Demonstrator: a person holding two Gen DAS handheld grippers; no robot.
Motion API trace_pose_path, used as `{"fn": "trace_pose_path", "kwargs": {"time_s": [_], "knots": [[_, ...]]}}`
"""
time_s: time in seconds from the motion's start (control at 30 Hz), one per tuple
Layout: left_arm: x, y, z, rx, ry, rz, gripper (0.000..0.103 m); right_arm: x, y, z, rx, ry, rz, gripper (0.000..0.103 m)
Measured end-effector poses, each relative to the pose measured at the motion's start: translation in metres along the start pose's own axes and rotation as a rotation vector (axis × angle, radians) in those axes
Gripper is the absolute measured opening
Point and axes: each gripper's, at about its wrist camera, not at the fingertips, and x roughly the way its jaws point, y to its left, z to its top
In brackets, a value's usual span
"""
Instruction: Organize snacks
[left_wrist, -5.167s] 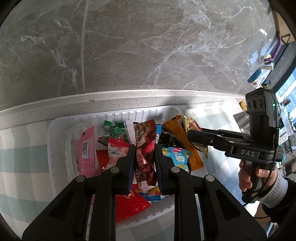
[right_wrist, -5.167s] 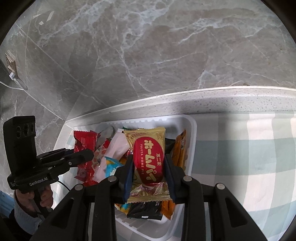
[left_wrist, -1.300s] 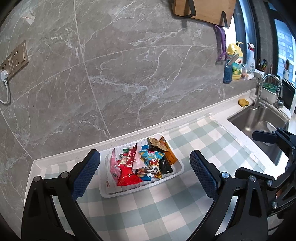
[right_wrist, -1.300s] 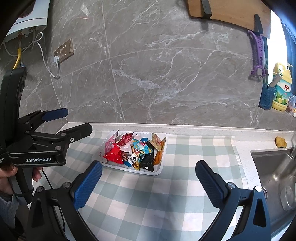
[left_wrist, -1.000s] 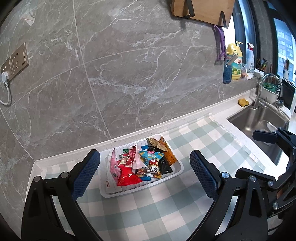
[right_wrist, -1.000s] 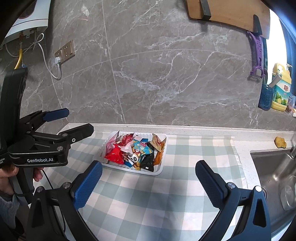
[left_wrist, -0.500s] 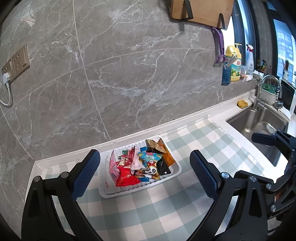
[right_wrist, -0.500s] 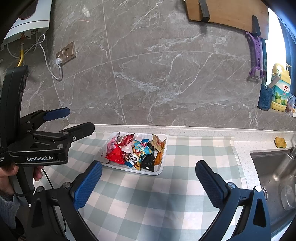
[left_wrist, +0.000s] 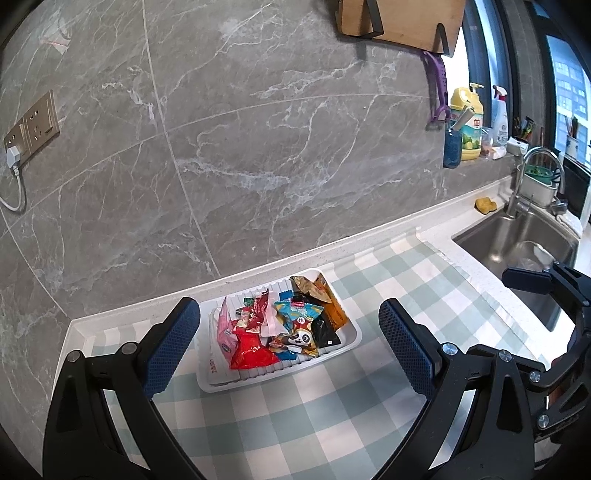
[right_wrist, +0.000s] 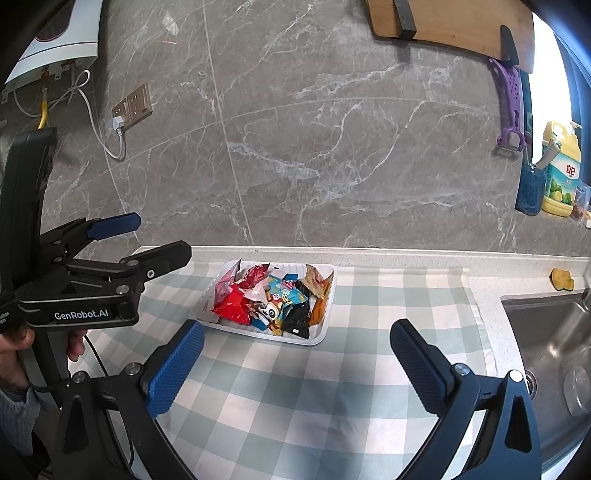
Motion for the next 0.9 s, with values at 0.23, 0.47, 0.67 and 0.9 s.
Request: {"fn": "trace_pose_path", "kwargs": {"time_s": [0.23,0.47,0.67,0.9], "knots": [[-0.002,-0.010,-0.005,0.027,-0.035,0.022,0.099,0.001,0.002,-0.004,0.006,0.004,0.006,0.103],[-0.003,-0.020,-0.009,0.031,-0.052,0.011,0.099,0.002,0.001,-0.005,0.012,0.007,0.006,0.103],[0.001,-0.022,-0.011,0.018,-0.045,0.004,0.099,0.002,0.002,-0.006,0.016,0.009,0.006,0.103],[0.004,-0.027,-0.013,0.034,-0.028,-0.004,0.099,0.003,0.002,-0.011,0.026,0.016,0.004,0.103]]}}
